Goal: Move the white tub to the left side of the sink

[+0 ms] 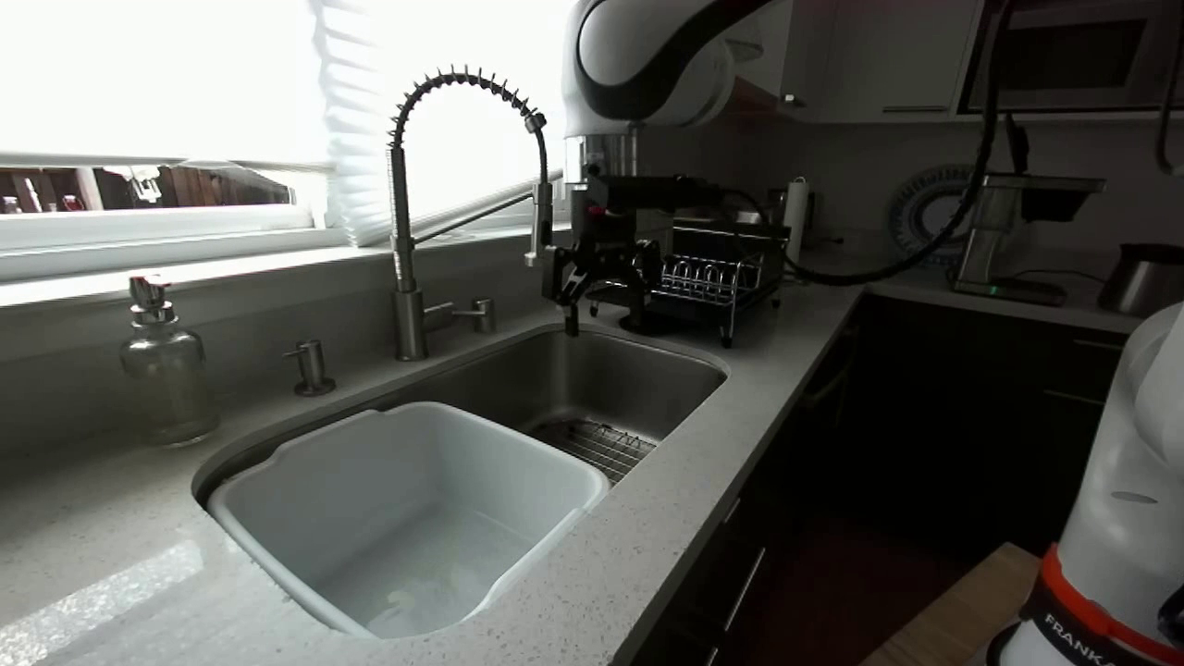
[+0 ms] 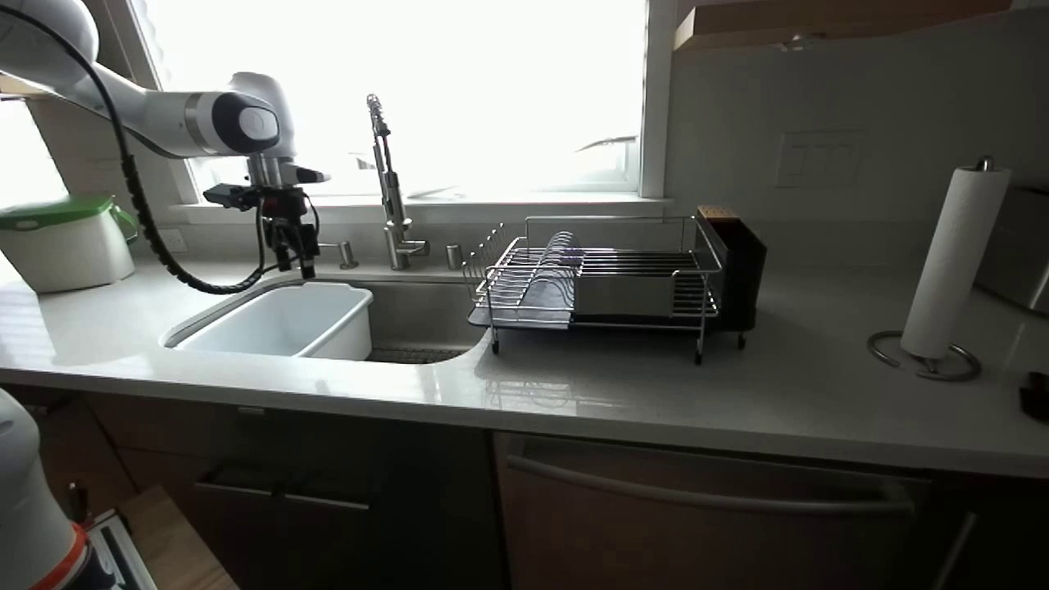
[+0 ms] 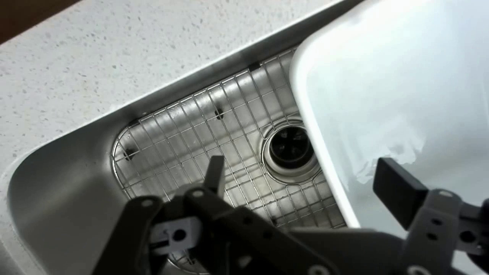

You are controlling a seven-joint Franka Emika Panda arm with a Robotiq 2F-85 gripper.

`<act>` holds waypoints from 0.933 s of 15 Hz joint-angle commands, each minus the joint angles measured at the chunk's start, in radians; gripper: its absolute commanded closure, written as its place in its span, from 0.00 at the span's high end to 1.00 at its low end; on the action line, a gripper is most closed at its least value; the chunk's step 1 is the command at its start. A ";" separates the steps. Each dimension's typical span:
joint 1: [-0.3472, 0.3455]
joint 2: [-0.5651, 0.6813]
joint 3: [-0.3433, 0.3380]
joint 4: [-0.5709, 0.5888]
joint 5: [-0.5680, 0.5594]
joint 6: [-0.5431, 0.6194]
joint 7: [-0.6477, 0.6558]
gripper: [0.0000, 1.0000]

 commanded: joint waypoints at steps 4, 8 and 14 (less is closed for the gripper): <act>-0.035 -0.219 0.013 -0.067 0.042 -0.140 -0.161 1.00; -0.034 -0.347 -0.002 -0.118 0.064 -0.136 -0.268 1.00; -0.047 -0.396 0.003 -0.115 0.068 -0.143 -0.313 1.00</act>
